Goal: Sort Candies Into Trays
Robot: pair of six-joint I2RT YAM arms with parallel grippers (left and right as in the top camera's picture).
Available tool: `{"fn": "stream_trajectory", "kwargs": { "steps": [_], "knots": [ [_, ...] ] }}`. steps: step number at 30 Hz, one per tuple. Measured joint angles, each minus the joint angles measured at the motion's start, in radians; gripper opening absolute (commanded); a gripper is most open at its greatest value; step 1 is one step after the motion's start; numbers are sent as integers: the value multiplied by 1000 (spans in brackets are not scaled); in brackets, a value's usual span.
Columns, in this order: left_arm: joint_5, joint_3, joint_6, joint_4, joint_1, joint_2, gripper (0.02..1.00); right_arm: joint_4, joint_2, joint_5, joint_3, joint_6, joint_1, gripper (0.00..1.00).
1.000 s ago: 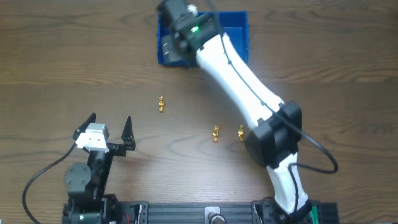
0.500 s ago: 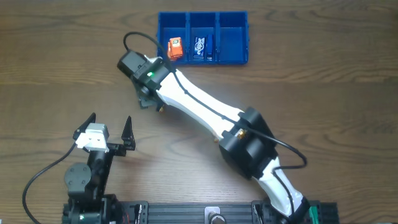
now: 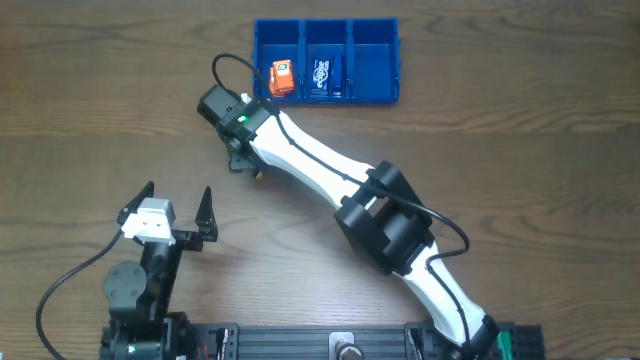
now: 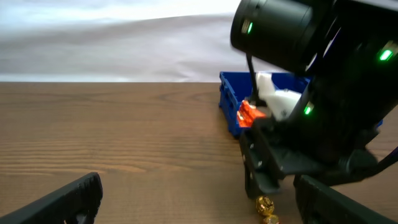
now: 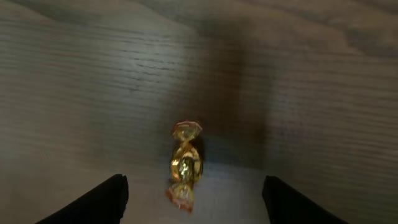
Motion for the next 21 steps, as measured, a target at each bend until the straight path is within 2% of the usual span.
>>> {"fn": "stream_trajectory", "kwargs": {
  "steps": [13, 17, 21],
  "knots": [
    [0, 0, 0, 0, 0, 0, 998, 24, 39, -1, 0, 35, 0, 623],
    [0, 0, 0, 0, 0, 0, 998, 23, 60, -2, 0, 42, 0, 509],
    [0, 0, 0, 0, 0, 0, 998, 35, 61, -8, 0, 46, 0, 347]
  ]
}}
